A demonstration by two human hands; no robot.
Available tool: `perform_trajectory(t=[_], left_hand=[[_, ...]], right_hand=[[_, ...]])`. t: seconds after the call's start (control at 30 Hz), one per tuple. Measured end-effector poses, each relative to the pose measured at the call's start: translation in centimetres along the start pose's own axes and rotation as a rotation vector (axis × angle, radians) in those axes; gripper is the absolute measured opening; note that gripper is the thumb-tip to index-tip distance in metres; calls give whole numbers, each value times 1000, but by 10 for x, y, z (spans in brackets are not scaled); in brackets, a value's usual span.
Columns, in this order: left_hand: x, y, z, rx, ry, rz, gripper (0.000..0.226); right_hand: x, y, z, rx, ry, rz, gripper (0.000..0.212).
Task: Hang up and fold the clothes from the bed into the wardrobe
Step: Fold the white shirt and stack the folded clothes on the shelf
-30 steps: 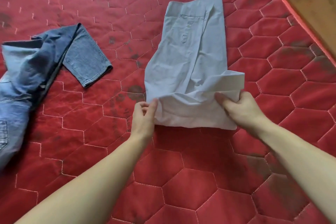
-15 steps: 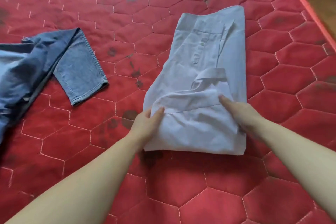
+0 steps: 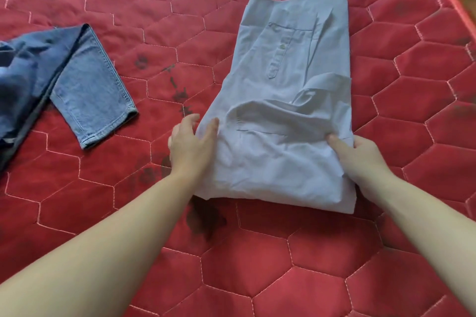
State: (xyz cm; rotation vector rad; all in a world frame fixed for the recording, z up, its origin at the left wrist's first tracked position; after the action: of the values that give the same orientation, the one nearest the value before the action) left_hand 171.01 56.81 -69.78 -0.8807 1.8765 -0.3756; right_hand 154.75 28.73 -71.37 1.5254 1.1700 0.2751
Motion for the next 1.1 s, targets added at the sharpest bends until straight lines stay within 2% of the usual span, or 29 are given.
perform_trajectory(t=[0.03, 0.1, 0.2, 0.23, 0.3, 0.37, 0.4, 0.47, 0.5, 0.53, 0.6, 0.67, 0.7, 0.8, 0.83, 0.87, 0.93, 1.0, 1.07, 1.1], left_hand=[[-2, 4, 2, -48, 10, 3, 47], [1, 7, 5, -92, 90, -11, 28], [5, 2, -3, -68, 226, -49, 42], [5, 2, -6, -53, 250, -65, 37], [2, 7, -9, -35, 259, -73, 17], [-4, 13, -13, -25, 237, -93, 26], [-7, 16, -12, -33, 226, -106, 25], [-11, 21, -12, -87, 219, -146, 15], [-13, 24, -13, -114, 220, -162, 12], [-14, 25, -15, -117, 220, -174, 13], [-17, 22, -22, -67, 212, -183, 21], [-17, 15, -30, 19, 207, -159, 26], [-16, 12, -34, 63, 212, -141, 27], [-15, 10, -40, 129, 193, -109, 30], [-17, 12, -41, 138, 183, -99, 32], [-18, 14, -42, 135, 173, -89, 31], [-23, 24, -44, 56, 142, -53, 26], [-26, 38, -42, -62, 136, 35, 18], [-22, 49, -41, -200, 285, 12, 19], [-18, 52, -43, -301, 395, -84, 16]], right_hand=[[0, 1, 2, 0, 18, 8, 22], [-1, 6, 4, -52, 30, -6, 17], [-3, 12, 7, -136, 11, -16, 15], [-4, 13, 8, -146, 0, -17, 15], [-5, 15, 11, -160, -20, -59, 15], [-6, 17, 14, -187, -50, -147, 15], [-7, 19, 14, -200, -86, -204, 21], [-10, 34, 8, -263, -217, -342, 52], [-8, 49, 2, -366, -277, -429, 61], [2, 66, -8, -496, -292, -500, 61], [39, 91, -26, -755, -147, -511, 47], [81, 107, -45, -893, 88, -449, 38], [98, 113, -49, -903, 182, -461, 42], [137, 125, -44, -877, 443, -703, 78], [147, 129, -41, -892, 529, -782, 81], [155, 131, -37, -918, 599, -861, 76], [162, 133, -32, -963, 656, -1004, 48], [158, 132, -32, -972, 637, -1039, 29], [150, 129, -38, -976, 599, -987, 19], [146, 126, -41, -978, 570, -952, 16]])
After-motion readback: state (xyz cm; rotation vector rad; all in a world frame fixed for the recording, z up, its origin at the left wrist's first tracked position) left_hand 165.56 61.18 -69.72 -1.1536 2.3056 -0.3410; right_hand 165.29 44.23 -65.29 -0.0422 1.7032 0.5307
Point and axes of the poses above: each hand's wrist, its own z-axis towards the middle knuckle, its own x-axis out of the palm, y = z × x, the point moved 7 cm from there along z, towards the middle knuckle, and after that the axes turned 13 degrees about -x, right-handed, at the moved point
